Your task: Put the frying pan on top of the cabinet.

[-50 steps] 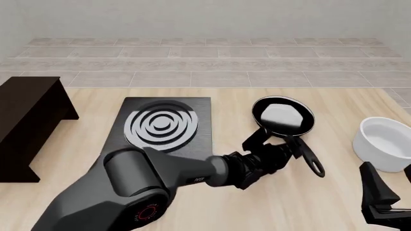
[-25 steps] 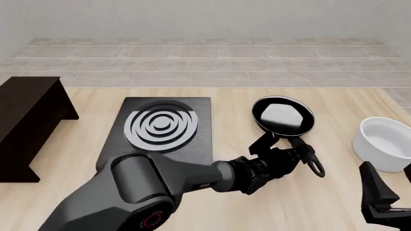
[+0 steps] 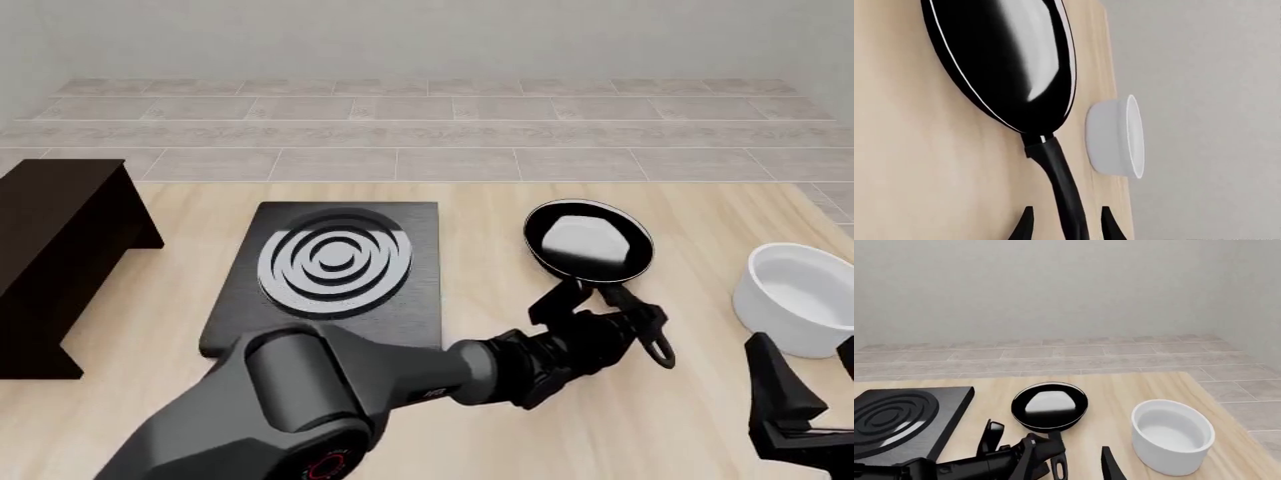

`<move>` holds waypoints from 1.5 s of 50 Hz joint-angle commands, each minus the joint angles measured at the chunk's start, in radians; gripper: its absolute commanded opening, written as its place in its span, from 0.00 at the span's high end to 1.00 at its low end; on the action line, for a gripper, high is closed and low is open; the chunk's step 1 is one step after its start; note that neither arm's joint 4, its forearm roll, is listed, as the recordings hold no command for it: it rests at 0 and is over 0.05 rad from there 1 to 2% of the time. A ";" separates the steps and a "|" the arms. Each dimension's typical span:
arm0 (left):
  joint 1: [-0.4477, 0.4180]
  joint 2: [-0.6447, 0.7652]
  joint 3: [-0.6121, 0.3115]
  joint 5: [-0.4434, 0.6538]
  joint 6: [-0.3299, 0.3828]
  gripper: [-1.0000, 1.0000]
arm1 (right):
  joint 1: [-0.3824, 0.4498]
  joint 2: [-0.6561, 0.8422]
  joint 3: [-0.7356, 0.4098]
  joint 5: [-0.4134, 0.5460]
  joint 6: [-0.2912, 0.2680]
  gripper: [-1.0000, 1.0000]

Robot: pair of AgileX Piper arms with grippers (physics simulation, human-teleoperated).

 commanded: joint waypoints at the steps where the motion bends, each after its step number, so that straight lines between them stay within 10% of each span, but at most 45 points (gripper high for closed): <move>1: -0.001 0.021 -0.029 0.006 -0.006 0.00 | -0.001 0.014 0.000 -0.013 -0.001 0.00; 75: 0.021 0.220 -0.304 0.108 -0.055 0.00 | -0.016 0.062 -0.001 -0.057 0.007 0.00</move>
